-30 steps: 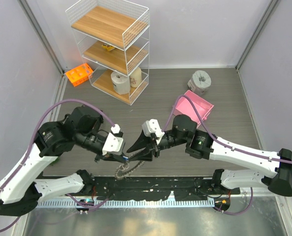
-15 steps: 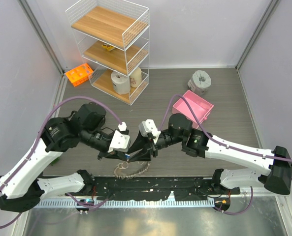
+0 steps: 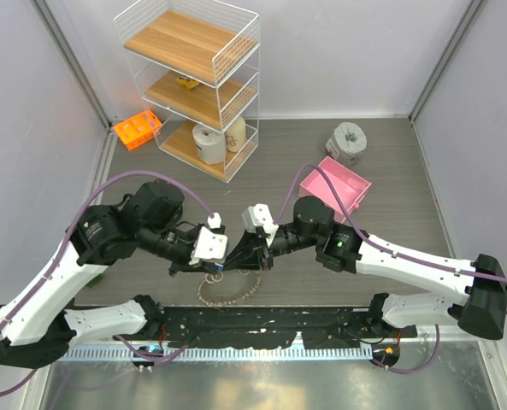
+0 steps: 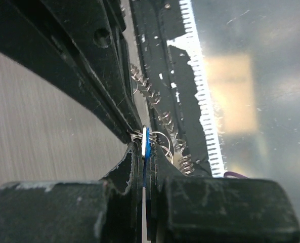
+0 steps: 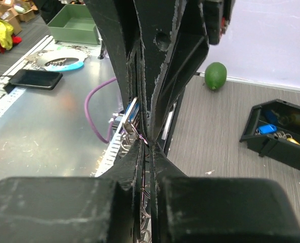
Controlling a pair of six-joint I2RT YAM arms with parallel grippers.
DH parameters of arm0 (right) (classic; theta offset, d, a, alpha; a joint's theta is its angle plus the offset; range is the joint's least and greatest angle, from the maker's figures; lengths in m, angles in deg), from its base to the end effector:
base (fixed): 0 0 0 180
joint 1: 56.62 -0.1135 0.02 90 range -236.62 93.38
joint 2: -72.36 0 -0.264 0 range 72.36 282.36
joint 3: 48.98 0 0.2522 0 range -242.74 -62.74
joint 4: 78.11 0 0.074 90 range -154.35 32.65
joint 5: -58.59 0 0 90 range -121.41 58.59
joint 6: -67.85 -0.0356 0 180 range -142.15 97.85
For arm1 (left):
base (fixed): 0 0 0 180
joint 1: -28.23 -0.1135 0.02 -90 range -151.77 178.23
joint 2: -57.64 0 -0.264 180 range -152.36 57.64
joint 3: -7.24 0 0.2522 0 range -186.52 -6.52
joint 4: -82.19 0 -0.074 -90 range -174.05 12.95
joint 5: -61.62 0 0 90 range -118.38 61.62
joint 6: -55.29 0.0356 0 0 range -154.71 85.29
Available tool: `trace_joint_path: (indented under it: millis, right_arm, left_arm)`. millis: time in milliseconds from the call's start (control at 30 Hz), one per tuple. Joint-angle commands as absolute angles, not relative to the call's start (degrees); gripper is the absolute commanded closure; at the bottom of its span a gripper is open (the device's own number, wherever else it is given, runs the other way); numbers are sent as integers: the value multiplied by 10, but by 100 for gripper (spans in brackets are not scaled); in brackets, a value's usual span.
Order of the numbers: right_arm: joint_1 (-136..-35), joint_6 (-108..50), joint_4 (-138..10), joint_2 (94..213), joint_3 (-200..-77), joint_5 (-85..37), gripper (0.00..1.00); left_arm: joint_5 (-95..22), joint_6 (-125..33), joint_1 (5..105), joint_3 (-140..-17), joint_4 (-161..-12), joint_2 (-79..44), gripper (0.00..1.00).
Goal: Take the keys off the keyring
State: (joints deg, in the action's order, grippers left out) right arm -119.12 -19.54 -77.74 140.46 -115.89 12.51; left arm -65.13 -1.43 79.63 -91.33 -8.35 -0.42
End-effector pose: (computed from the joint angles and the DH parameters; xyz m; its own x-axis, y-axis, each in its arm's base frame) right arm 0.1043 0.2538 0.3505 0.0311 -0.0113 -0.9995 -0.9587 -0.2833 -0.0267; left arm 0.0703 -0.1222 0.4240 0.0848 0.5985 -0.7966 0.9866 -0.1622 -0.0169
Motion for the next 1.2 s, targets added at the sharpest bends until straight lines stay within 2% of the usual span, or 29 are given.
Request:
trace_joint_path:
  millis: [0, 200, 533, 833, 1033, 1167]
  right_arm:
    - [-1174, -234, -788, 1379, -1135, 81, 95]
    - [-1116, -368, -913, 1366, -1070, 52, 95]
    - [-1112, -627, -1157, 1408, -994, -26, 95]
    - [-1112, -717, -1195, 1405, -976, -158, 95]
    - [-1113, -743, -1217, 1399, -950, -226, 95]
    - [-1113, -755, -1260, 1377, -889, -303, 95]
  left_arm:
    - [-577, -16, 796, -910, -150, 7, 100]
    - [-482, -18, 796, -857, -205, 32, 100]
    - [-418, 4, 814, -733, -316, 89, 100]
    - [-320, 32, 871, -659, -379, 89, 100]
    - [-318, 10, 883, -623, -443, 82, 100]
    - [-329, -5, 884, -604, -483, 101, 100]
